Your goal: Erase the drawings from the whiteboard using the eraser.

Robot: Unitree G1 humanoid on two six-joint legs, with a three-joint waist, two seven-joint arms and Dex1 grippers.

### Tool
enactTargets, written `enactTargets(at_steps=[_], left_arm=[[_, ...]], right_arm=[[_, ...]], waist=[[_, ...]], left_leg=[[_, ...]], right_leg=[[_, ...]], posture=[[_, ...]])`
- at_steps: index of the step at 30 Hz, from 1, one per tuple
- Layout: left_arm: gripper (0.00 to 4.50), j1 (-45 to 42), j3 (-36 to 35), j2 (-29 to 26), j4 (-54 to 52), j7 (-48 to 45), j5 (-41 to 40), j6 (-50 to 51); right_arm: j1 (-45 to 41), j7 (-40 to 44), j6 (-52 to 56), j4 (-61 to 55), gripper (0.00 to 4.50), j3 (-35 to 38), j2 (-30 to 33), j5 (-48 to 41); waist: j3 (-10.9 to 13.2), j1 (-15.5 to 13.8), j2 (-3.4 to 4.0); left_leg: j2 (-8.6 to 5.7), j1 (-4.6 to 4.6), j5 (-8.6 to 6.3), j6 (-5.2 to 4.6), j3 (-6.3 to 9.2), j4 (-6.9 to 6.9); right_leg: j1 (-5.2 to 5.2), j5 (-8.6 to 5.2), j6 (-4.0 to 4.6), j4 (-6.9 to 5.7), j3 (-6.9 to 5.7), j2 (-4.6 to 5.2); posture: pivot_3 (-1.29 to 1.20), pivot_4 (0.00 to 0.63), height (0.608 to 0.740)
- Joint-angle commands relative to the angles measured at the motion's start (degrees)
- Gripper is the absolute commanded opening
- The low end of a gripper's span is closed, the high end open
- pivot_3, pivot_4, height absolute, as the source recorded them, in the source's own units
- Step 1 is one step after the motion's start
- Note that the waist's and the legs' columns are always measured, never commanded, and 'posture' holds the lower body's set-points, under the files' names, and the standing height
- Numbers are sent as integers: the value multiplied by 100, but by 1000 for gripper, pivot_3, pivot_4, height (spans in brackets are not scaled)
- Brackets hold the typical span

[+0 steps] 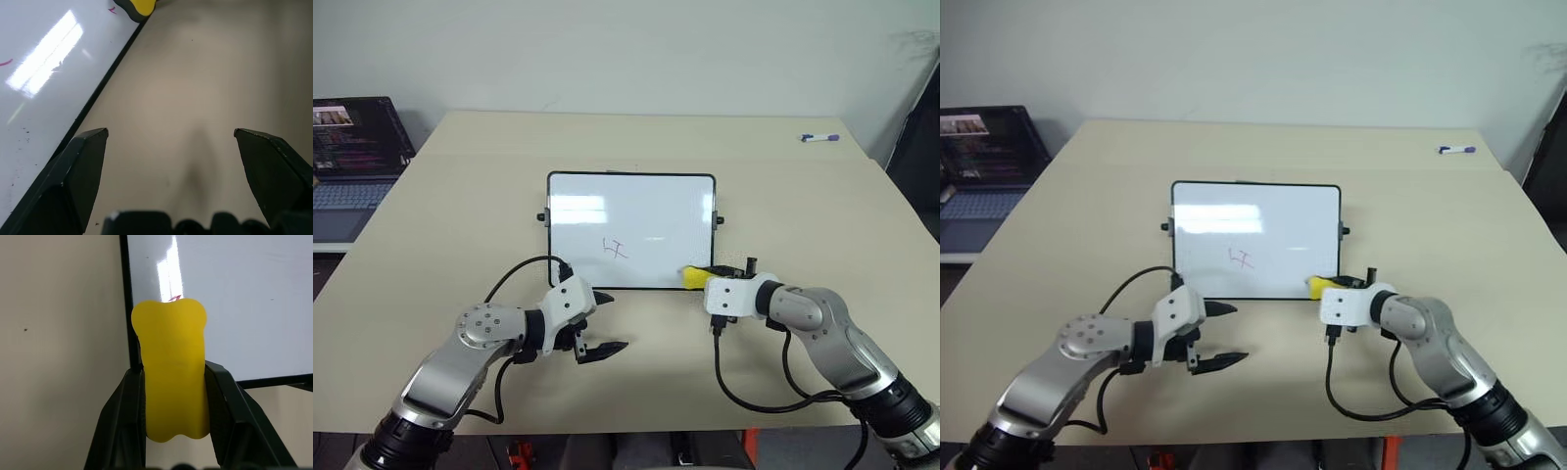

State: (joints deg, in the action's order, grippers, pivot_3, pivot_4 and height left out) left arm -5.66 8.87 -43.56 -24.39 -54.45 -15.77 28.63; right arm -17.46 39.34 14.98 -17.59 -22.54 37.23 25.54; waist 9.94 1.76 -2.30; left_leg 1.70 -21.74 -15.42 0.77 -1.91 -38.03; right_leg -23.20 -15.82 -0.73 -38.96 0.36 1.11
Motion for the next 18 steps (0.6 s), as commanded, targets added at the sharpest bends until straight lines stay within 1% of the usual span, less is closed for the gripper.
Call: enactTargets(at_steps=[1,5,9,12,15,18], left_arm=[[4500,-19,-21,-8,-191,-11,-63,-20],[4500,-26,-8,5,-211,5,-62,-1],[4500,12,-28,5,-246,30,-75,23],[4500,30,-44,13,-258,51,-88,51],[4500,32,-52,21,-259,60,-93,70],[4500,42,-72,29,-259,81,-97,78]], right_arm=[[-287,-351,30,220,1249,247,-169,187],[-210,-246,15,197,1249,109,-266,164],[130,158,-14,126,1248,-42,30,185],[203,278,-112,74,1248,-71,135,224],[99,87,-229,114,1248,-7,39,295],[-156,-197,-124,115,1248,371,-254,56]], waist=[[0,1,0],[0,-16,0],[0,-24,0],[0,-24,0],[0,-20,0],[0,-3,0]], left_leg=[[0,0,0,0,-1,0],[-2,-3,0,0,0,0],[-3,-5,-1,0,0,4],[-2,-5,-1,0,0,4],[-2,-1,0,0,0,2],[-1,-2,0,0,0,2]], right_leg=[[-1,1,0,0,2,0],[-1,1,1,2,0,1],[-2,4,10,6,0,2],[-1,3,8,6,0,2],[0,1,1,4,0,2],[-1,1,1,3,0,1]], posture=[[0,150,740],[0,150,740],[0,150,740],[0,150,740],[0,150,740],[0,150,740]])
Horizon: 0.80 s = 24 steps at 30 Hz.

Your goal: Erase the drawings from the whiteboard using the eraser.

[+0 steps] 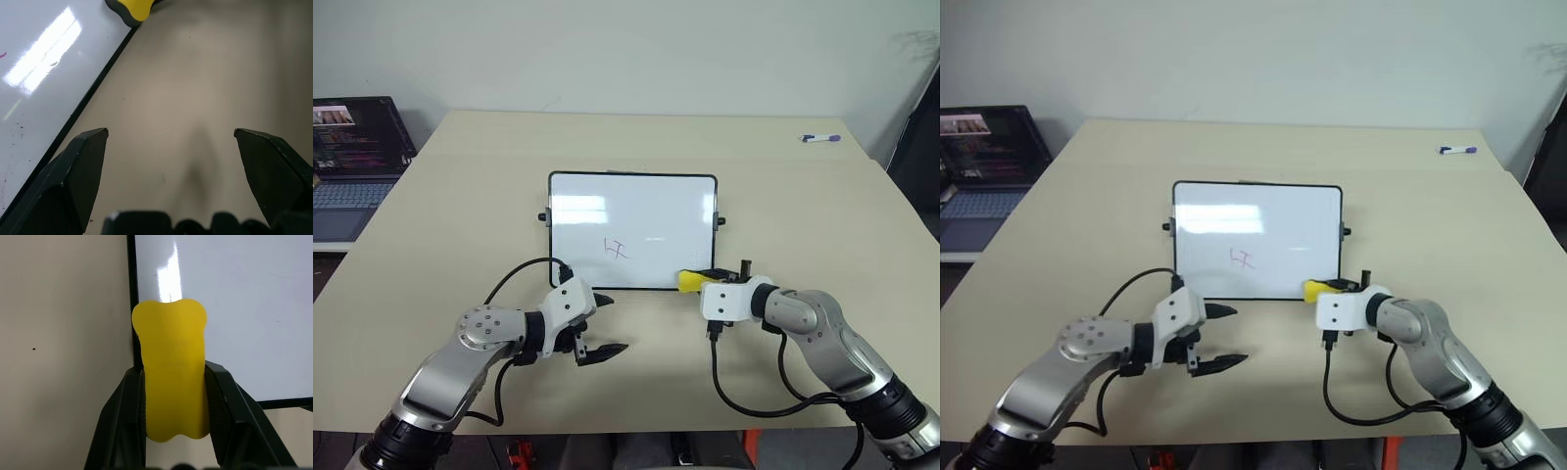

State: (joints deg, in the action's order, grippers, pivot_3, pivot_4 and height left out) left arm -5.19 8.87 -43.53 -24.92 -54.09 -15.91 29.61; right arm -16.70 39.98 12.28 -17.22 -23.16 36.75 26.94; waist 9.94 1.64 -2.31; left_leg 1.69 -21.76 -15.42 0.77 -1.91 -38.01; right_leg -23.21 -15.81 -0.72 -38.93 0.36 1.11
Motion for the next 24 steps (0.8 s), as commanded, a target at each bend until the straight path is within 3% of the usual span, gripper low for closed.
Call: enactTargets(at_steps=[1,8,13,18,24], left_arm=[[4500,12,-99,29,-200,62,-89,-19],[4500,-2,-543,26,-26,314,-120,-67],[4500,312,-1016,40,-31,416,-272,-112],[4500,738,-1491,149,-33,523,-461,-152],[4500,1124,-1893,153,92,669,-463,-254]], right_arm=[[-262,-206,356,-16,1248,627,-374,-381],[-69,657,1785,-1136,1248,1535,-1042,-2555],[271,904,2500,-1738,1248,1822,-943,-3513],[556,975,2735,-1980,1248,1800,-577,-3900],[543,730,2649,-1816,1248,1621,-607,-4039]], waist=[[1,10,1],[3,-14,3],[4,-13,5],[5,-7,7],[5,-11,7]], left_leg=[[0,-1,0,0,-1,0],[0,-17,-3,1,10,7],[0,-20,-5,3,17,12],[1,-18,-5,3,19,10],[3,-15,-5,3,20,11]], right_leg=[[-1,0,0,-1,1,0],[-6,13,27,8,-10,2],[-6,11,30,10,-19,6],[-6,5,22,8,-23,8],[-6,-2,17,6,-25,7]], posture=[[0,150,740],[0,150,740],[0,150,740],[0,150,740],[0,150,740]])
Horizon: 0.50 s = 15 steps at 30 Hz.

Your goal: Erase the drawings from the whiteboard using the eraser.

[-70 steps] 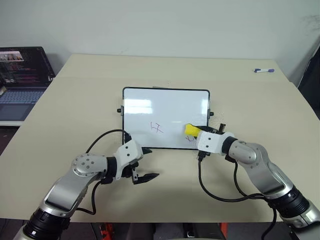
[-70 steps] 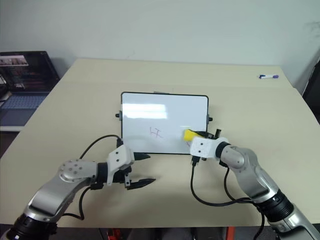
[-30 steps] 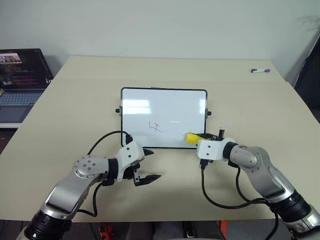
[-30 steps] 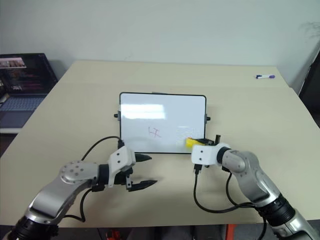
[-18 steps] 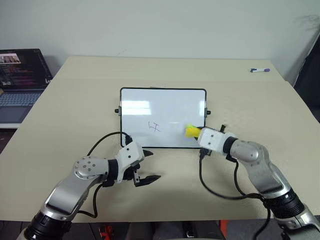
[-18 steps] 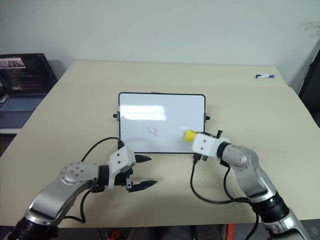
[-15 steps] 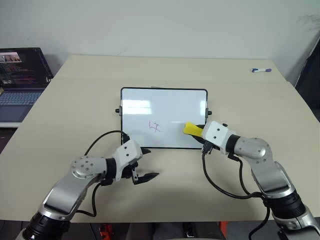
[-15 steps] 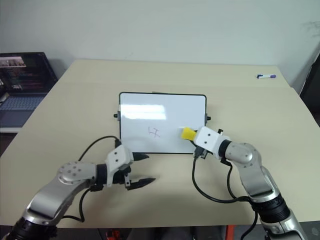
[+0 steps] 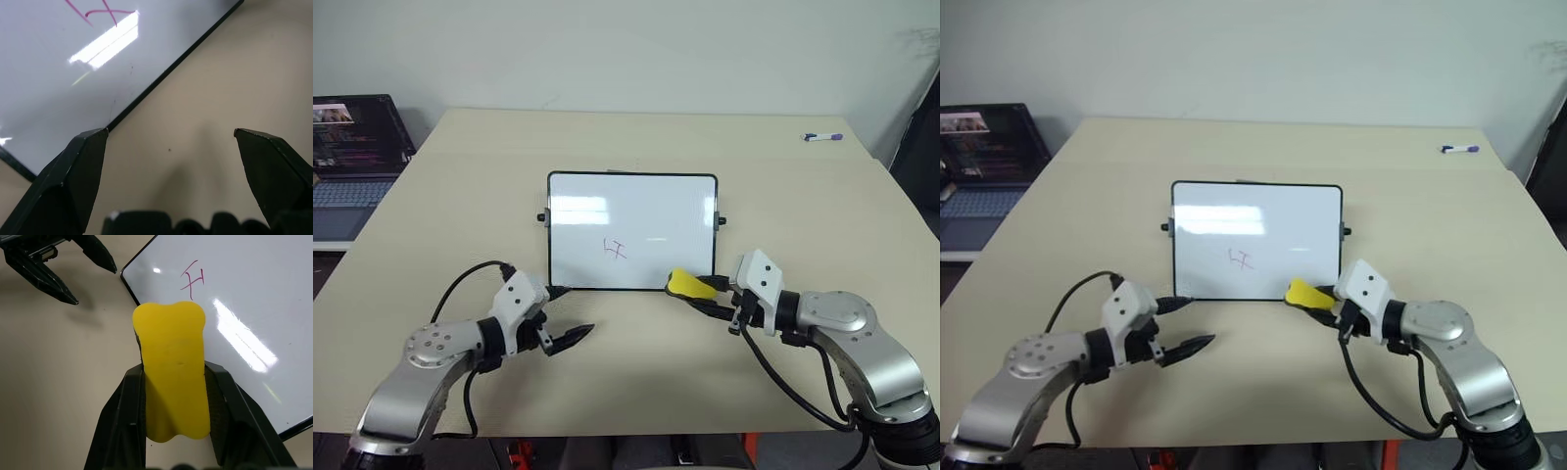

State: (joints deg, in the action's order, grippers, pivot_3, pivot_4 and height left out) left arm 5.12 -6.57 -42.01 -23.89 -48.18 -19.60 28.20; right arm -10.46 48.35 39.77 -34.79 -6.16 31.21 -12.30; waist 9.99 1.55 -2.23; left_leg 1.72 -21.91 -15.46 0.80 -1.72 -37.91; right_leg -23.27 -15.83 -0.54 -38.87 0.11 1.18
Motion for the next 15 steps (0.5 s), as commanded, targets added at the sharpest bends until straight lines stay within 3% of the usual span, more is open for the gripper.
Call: enactTargets(at_steps=[1,15], left_arm=[[4500,129,-390,0,3,99,-88,-124],[4500,282,-315,27,-147,310,10,-245]], right_arm=[[-89,-141,-122,-22,1248,-119,-69,-128],[-389,-377,-1053,606,1248,-483,-79,175]], waist=[[0,-1,0],[0,-3,1]], left_leg=[[0,0,0,0,-1,0],[-1,-3,0,0,-2,1]], right_leg=[[0,0,0,0,0,0],[0,4,8,4,0,1]], posture=[[0,150,740],[0,150,740]])
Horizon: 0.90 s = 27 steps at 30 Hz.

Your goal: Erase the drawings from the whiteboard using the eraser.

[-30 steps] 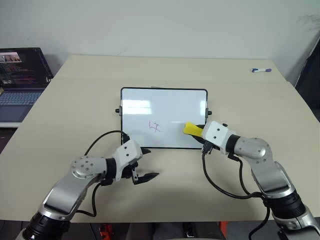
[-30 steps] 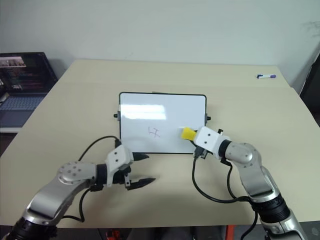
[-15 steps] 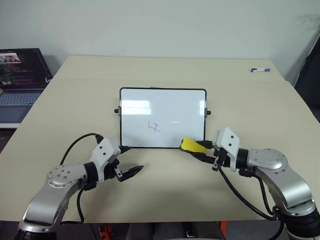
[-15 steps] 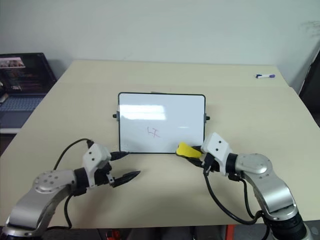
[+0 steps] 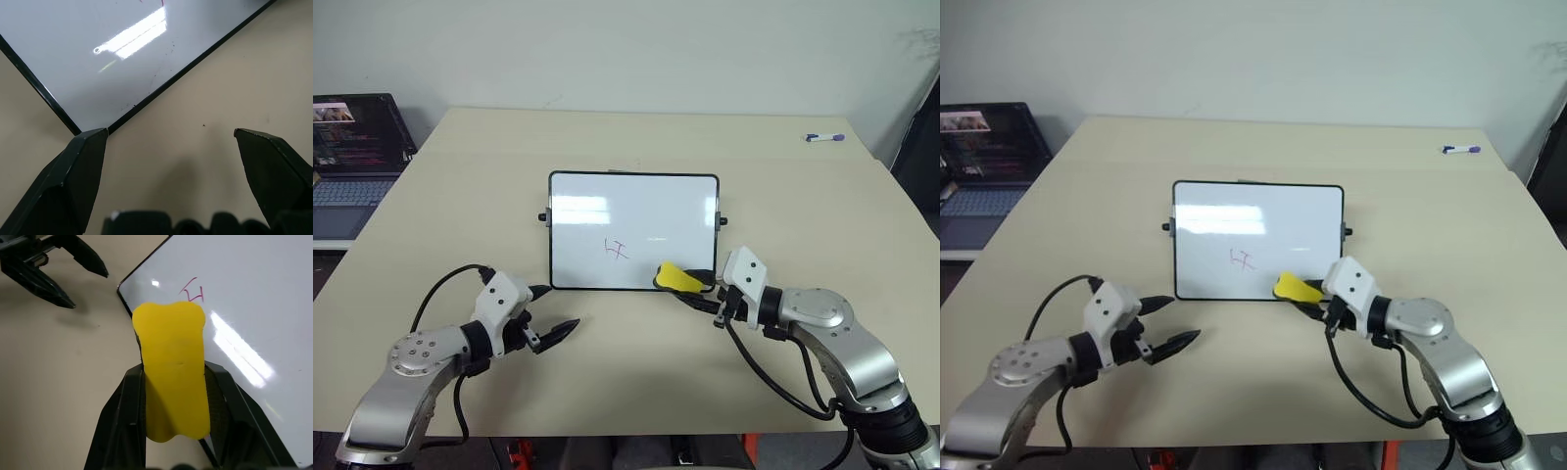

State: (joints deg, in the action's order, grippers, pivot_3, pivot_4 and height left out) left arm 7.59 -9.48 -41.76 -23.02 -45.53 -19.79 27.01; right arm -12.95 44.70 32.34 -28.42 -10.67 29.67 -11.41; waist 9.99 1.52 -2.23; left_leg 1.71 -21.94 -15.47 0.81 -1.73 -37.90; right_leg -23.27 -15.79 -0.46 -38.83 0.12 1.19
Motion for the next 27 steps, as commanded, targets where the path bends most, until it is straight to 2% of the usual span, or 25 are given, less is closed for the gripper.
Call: enactTargets(at_steps=[1,6,13,18,21,27], left_arm=[[4500,54,-11,1,-240,49,39,-131],[4500,97,94,-137,-140,-10,207,-107],[4500,-90,280,-309,85,-245,301,-158],[4500,-259,445,-367,233,-442,366,-287],[4500,-416,486,-324,268,-428,363,-307],[4500,-726,461,-213,216,-255,279,-137]], right_arm=[[-174,-26,-374,3,1248,-59,89,140],[-747,-208,-985,469,1248,-692,98,1016],[-2101,-799,-1878,1892,1248,-1645,-380,2531],[-2803,-1010,-2174,2793,1248,-1915,-770,3121],[-2954,-642,-2131,3127,1248,-2138,-782,3305],[-2780,104,-2322,3047,1248,-2345,-470,3373]], waist=[[0,0,0],[0,22,0],[1,15,1],[1,6,1],[1,2,1],[1,-1,2]], left_leg=[[0,0,0,0,0,0],[1,3,0,0,-1,0],[0,-1,0,0,-3,0],[-1,-5,0,1,-1,2],[0,-5,0,1,0,2],[-1,-6,0,1,13,-1]], right_leg=[[0,0,1,0,0,0],[-1,-1,-2,-2,0,-1],[-7,4,14,-5,1,-2],[-10,5,16,-4,-2,0],[-10,5,17,-4,-4,1],[-3,6,17,-6,-20,7]], posture=[[0,150,740],[0,150,740],[0,150,740],[0,150,740],[0,150,740],[0,150,740]])
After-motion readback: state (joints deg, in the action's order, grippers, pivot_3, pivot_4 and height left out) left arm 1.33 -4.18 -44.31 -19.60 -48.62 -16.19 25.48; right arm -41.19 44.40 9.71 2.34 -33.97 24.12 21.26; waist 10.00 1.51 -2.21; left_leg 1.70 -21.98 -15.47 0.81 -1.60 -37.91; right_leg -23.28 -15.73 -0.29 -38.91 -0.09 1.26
